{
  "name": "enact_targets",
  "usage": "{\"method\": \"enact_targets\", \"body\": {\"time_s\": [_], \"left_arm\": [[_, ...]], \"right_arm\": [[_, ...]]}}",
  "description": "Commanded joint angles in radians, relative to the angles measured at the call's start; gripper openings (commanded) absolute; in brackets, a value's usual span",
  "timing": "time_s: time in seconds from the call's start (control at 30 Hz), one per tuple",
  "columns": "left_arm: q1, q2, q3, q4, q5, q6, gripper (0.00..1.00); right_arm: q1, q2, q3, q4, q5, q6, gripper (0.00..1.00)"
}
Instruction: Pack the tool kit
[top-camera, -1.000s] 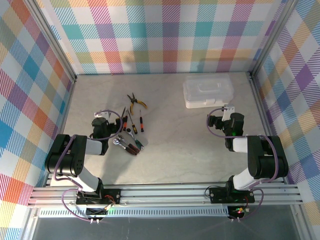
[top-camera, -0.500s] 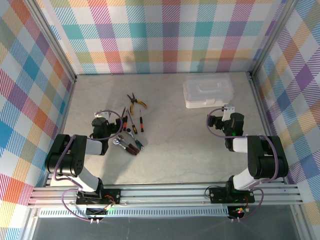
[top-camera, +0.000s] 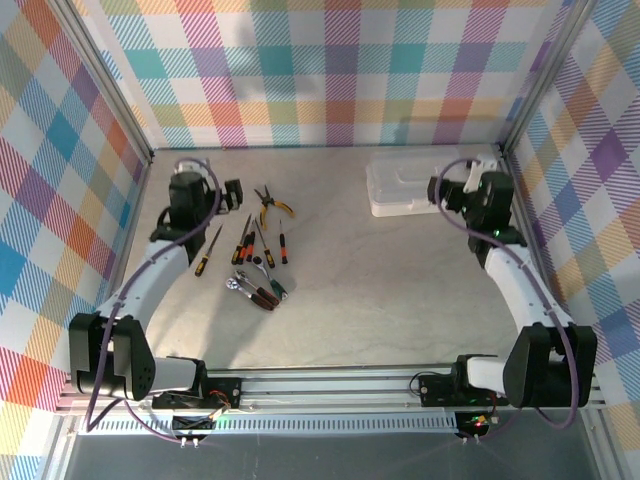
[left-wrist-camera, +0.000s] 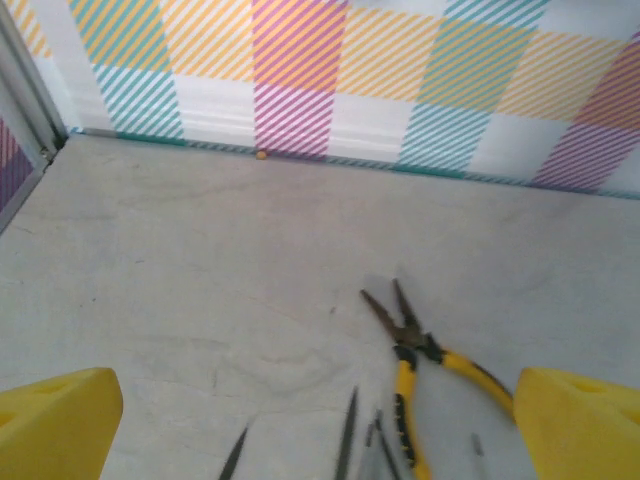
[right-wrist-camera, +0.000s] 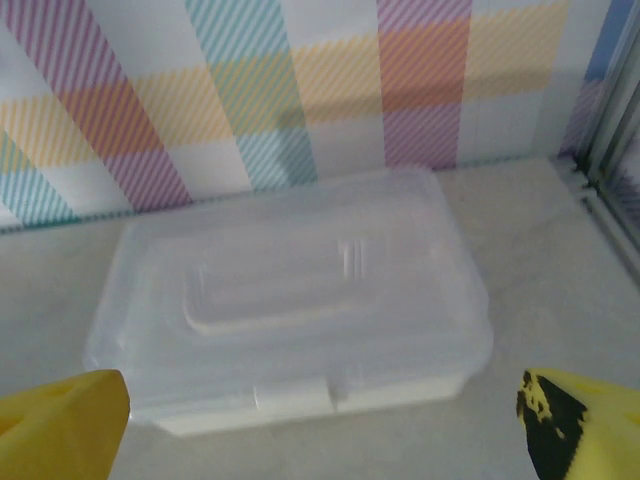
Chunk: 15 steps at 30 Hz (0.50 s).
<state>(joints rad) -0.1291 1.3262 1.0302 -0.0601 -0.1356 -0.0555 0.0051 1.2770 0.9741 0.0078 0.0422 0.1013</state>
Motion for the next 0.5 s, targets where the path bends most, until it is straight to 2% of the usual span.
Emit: {"method": "enact_targets", "body": {"time_s": [0.0,0.07,0.17,0.27,0.47], "left_arm": [[-0.034,0.041,0.126,-0.441,0.049,-0.033,1.00],[-0.053,0.053,0.170,-0.514,0.022,-0.035,1.00],[-0.065,0.047,0.179,-0.549,-0.004,-0.044,1.00],[-0.080,0.048,0.187,-0.585,-0.038,-0.048,1.00],[-0.104,0.052,0.185,-0.620,-0.067,-0.058,1.00]], "right_arm": [[-0.015,0.147,0.164,-0.305,-0.014,-0.005,0.99],[-0.038,0.278,0.330,-0.385,-0.053,-0.033,0.99],[-0.074,0.461,0.554,-0.479,-0.151,-0.067,0.99],[-0.092,0.597,0.728,-0.539,-0.192,-0.120,0.99],[-0.111,0.771,0.935,-0.644,-0.202,-0.190,0.99]]}}
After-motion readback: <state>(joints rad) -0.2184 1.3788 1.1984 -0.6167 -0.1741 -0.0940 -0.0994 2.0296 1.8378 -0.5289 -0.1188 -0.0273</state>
